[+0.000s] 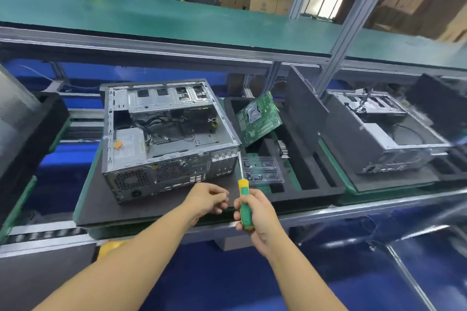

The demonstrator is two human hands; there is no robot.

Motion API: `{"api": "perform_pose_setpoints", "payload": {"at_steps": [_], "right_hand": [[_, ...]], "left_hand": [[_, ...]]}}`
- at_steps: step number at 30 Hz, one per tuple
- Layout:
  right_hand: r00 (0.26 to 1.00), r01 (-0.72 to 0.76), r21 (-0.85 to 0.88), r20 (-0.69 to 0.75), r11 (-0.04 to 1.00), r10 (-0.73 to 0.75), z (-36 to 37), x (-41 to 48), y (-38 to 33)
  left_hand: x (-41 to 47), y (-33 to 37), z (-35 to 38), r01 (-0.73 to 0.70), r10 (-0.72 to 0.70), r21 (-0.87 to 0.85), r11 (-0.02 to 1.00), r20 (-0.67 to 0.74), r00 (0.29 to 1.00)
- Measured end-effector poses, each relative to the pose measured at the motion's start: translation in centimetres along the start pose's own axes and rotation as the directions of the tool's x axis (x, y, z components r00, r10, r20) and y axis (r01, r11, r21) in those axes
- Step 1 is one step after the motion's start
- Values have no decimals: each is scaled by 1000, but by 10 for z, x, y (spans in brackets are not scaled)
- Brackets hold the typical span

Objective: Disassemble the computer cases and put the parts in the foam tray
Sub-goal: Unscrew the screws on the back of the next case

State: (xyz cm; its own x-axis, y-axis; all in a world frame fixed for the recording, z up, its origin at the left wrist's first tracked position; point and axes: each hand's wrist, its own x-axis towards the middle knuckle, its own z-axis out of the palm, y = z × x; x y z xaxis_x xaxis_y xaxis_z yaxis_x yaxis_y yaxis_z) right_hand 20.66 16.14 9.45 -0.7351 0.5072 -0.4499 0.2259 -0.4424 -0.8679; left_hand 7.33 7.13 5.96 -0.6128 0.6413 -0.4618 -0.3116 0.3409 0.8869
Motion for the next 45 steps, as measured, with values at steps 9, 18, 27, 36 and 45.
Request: {"api": "perform_pose_setpoints", "payload": {"at_steps": [9, 18, 27, 36, 45], "right_hand": [[964, -13, -39, -266, 999, 2, -78, 5, -22], [900, 3, 39, -436, 999, 14, -112, 19, -24], [870, -17, 97, -490, 995, 63, -113, 29, -13], [900, 65, 161, -436, 985, 12, -93, 32, -20], [995, 72, 332, -89, 941, -45, -5, 29, -27]], "left_hand": [[113, 28, 84, -129, 159, 419, 899, -36, 987], [195, 31, 109, -311, 344, 735, 602, 113, 932], [222, 35, 116, -220, 291, 796, 564, 58, 955], [179, 44, 106, -278, 284, 439, 854, 52, 957], [66, 84, 38, -493, 329, 534, 687, 376, 866]]}}
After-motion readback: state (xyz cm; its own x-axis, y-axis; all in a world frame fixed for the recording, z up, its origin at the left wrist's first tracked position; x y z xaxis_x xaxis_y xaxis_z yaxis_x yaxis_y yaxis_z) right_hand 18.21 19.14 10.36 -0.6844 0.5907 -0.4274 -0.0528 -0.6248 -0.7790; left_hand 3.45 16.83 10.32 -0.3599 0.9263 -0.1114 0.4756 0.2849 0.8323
